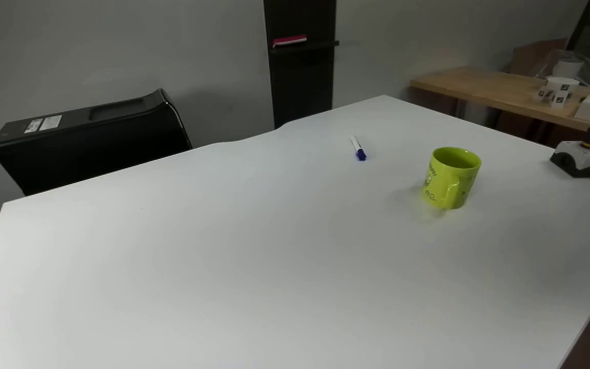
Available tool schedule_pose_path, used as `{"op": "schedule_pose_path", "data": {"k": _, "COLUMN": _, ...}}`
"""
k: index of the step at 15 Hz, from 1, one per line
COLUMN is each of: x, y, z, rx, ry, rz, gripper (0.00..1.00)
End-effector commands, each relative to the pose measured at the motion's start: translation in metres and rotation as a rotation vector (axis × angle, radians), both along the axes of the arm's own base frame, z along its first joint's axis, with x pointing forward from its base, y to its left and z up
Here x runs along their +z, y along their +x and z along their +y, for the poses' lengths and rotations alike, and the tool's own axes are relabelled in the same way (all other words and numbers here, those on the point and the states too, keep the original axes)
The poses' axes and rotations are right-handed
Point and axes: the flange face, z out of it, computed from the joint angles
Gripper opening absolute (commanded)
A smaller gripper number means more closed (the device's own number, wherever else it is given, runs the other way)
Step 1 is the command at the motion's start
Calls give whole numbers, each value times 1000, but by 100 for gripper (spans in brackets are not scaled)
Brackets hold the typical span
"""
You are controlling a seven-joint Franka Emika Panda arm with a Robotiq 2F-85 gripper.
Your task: Pick up the pen and put it in the light green cup
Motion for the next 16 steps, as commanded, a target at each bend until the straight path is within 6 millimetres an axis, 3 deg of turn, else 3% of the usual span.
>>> {"op": "schedule_pose_path", "data": {"k": 1, "x": -30, "y": 63, "z": -24, "rx": -130, "ry": -20, "rz": -1, "gripper": 100}}
{"op": "schedule_pose_path", "data": {"k": 4, "x": -55, "y": 102, "z": -49, "rx": -205, "ry": -18, "rz": -19, "gripper": 100}}
{"op": "schedule_pose_path", "data": {"k": 10, "x": -77, "y": 177, "z": -87, "rx": -351, "ry": -44, "rz": -100, "gripper": 100}}
{"op": "schedule_pose_path", "data": {"k": 12, "x": -87, "y": 193, "z": -91, "rx": -403, "ry": -52, "rz": -122, "gripper": 100}}
{"op": "schedule_pose_path", "data": {"k": 16, "x": -128, "y": 209, "z": -89, "rx": -464, "ry": -68, "rz": -115, "gripper": 100}}
